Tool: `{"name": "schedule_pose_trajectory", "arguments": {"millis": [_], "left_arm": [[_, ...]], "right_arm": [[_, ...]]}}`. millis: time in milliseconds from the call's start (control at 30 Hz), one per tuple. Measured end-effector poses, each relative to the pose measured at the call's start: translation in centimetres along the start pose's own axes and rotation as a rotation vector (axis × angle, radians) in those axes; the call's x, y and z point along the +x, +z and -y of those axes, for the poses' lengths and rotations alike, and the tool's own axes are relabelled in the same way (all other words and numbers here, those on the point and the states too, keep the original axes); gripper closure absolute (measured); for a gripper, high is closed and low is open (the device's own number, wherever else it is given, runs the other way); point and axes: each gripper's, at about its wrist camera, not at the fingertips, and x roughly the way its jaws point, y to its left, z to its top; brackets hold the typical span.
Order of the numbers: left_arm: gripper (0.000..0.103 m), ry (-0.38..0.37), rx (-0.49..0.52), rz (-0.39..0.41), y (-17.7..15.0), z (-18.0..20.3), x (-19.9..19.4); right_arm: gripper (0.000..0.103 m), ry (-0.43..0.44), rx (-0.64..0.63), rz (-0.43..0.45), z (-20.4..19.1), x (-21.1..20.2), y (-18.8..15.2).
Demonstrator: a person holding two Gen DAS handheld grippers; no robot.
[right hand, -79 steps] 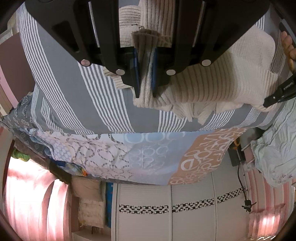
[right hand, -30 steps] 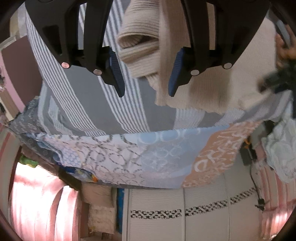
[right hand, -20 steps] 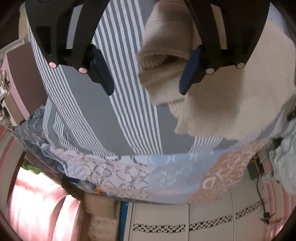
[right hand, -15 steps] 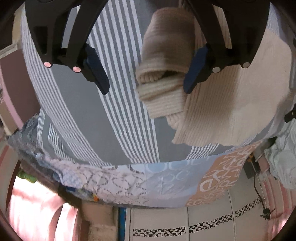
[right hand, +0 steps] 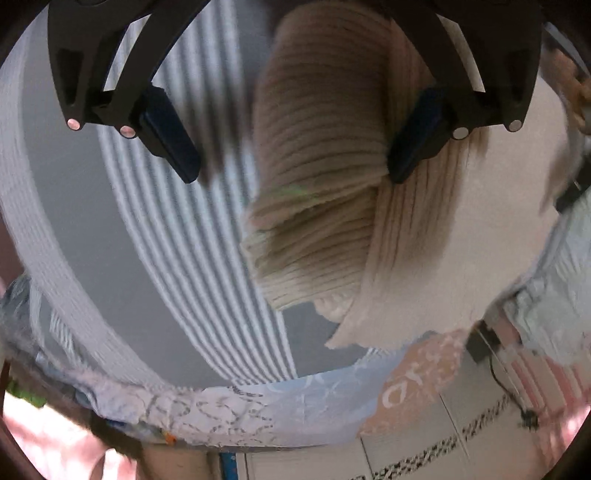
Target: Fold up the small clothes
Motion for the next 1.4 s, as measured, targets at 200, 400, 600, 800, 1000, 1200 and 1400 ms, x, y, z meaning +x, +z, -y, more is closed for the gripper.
{"name": "schedule_pose_trajectory", "arguments": {"millis": [200,400,600,800,1000,1200,1400], "left_arm": [[0.015,-0.015,0.023,0.007,-0.7,0.7,0.8],[0.014,-0.036,0.017,0.002,-0.6,0.5,0.5],[0.014,-0.077,0.033,-0.01,-1.1,2.5,-0.6],[0.012,-0.089,0.111,-0.032,-2.1,5.5,-0.6],[0.012,-0.099,0.078,-0.045,-2.2,5.6,-0.2],[0.011,-0.155,0.077,-0.066,-2.8,7.1,-0.5],[0.002,-0.059,0.181,-0.069,-4.5,8.8,1.6]], "right_arm": [[0.07,0.094,-0.046,0.033,-1.8,-0.9,0.1],[0.084,0.085,-0.053,0.061,-2.3,-1.5,0.1],[0.089,0.028,-0.029,0.115,-1.3,-2.7,0.4],[0.089,0.017,-0.025,0.132,-1.2,-3.7,0.7],[0.091,-0.058,-0.048,0.226,-1.7,-6.1,1.2],[0.091,-0.139,-0.061,0.229,-0.8,-6.4,1.5],[0.09,-0.088,-0.08,0.215,-1.9,-7.2,1.2]]}}
